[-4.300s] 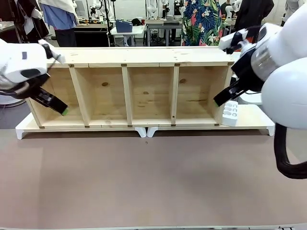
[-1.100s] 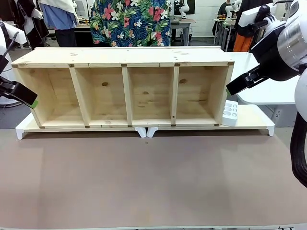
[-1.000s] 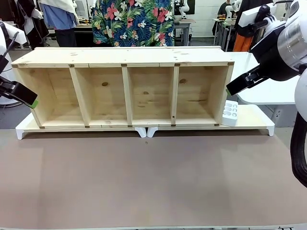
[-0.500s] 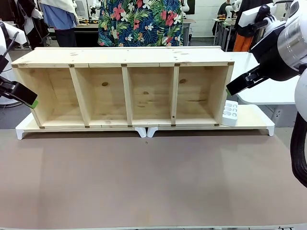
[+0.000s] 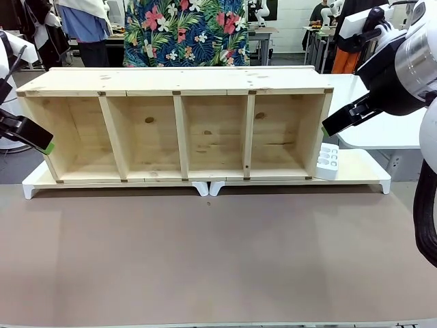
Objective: Perform cable management.
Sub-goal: When the cord part of the Power Cable appears at the lower middle area of the table and stops, grasp the cord part of the Power Cable.
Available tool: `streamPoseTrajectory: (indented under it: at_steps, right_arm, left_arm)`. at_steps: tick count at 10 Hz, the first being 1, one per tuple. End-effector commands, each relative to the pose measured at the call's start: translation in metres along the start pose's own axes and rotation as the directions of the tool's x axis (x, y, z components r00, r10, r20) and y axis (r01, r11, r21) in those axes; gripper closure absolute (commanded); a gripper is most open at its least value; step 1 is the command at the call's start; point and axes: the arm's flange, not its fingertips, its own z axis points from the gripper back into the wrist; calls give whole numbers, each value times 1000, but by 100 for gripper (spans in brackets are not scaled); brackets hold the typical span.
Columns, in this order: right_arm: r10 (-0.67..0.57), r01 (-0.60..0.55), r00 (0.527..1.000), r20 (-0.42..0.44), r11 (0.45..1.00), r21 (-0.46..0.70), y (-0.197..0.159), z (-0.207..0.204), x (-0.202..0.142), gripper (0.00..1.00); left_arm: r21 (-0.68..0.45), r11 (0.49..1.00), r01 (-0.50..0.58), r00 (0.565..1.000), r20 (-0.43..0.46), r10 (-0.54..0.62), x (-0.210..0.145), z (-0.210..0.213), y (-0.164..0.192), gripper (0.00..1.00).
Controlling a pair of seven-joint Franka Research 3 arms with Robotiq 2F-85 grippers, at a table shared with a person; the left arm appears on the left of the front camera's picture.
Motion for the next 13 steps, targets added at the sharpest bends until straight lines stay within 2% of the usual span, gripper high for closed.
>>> streamPoseTrajectory:
  at_steps: [1, 13]
  right_arm:
    - [-1, 1, 1000, 0, 1000, 0, 0, 0, 0, 0]
    - [-1, 1, 1000, 0, 1000, 0, 0, 0, 0, 0]
  left_arm:
    - [0, 1000, 7, 1000, 0, -7, 1, -1, 0, 0]
    - [0, 1000, 7, 1000, 0, -7, 1, -1, 0, 0]
